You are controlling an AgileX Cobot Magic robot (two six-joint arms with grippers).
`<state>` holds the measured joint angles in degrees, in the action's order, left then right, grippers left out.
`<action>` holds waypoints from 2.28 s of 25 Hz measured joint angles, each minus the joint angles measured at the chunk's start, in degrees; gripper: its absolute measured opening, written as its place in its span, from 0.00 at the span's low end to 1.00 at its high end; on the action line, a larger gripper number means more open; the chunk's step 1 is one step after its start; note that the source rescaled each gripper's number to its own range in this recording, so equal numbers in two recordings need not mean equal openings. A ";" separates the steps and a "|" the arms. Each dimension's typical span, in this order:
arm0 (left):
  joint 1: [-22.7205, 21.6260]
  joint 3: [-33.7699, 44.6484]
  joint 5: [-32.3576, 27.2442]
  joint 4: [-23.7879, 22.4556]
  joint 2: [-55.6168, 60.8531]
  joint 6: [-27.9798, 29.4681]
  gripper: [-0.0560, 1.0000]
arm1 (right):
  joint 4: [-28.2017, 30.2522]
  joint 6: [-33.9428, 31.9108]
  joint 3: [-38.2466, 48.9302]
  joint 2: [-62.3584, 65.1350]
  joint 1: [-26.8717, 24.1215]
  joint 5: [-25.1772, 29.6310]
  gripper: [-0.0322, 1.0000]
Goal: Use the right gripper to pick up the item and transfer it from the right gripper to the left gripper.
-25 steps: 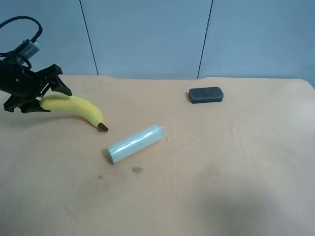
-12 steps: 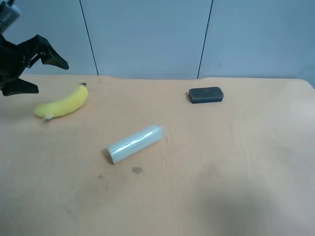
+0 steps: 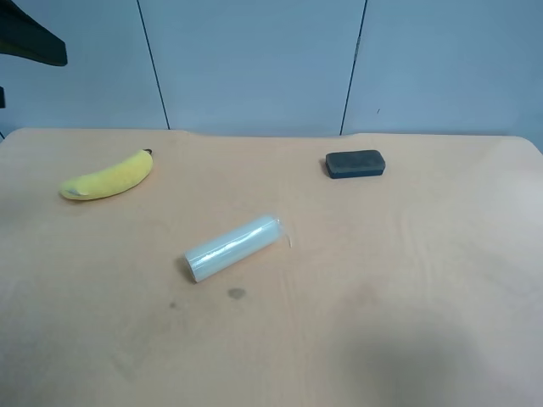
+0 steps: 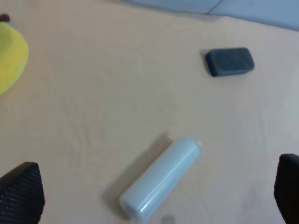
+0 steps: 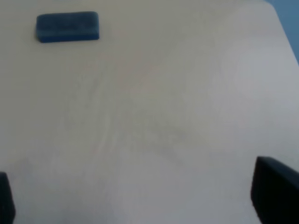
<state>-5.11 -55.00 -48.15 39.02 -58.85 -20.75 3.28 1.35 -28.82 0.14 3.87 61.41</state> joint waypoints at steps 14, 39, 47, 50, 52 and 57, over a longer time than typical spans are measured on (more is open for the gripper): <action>0.00 1.75 -15.92 -24.98 25.74 12.86 1.00 | 0.00 0.44 0.00 0.00 0.00 0.00 1.00; 0.00 25.47 -13.28 -36.16 56.47 15.82 1.00 | 0.00 0.61 0.00 0.00 0.00 -0.02 1.00; 0.00 25.91 -12.35 -37.46 56.47 17.59 1.00 | 0.00 0.61 0.00 0.00 0.00 -0.02 1.00; 0.00 25.91 -12.35 -37.49 56.47 17.72 1.00 | 0.00 0.61 0.00 0.00 0.00 -0.02 1.00; 0.00 25.91 -12.35 -37.53 56.47 17.72 1.00 | 0.00 0.61 0.00 0.00 0.00 -0.02 1.00; 0.00 25.91 -12.35 -37.53 56.47 17.72 1.00 | 0.00 0.61 0.00 0.00 0.00 -0.02 1.00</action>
<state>-5.11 -29.09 -60.50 1.48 -2.38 -3.03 3.28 1.96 -28.82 0.14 3.87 61.39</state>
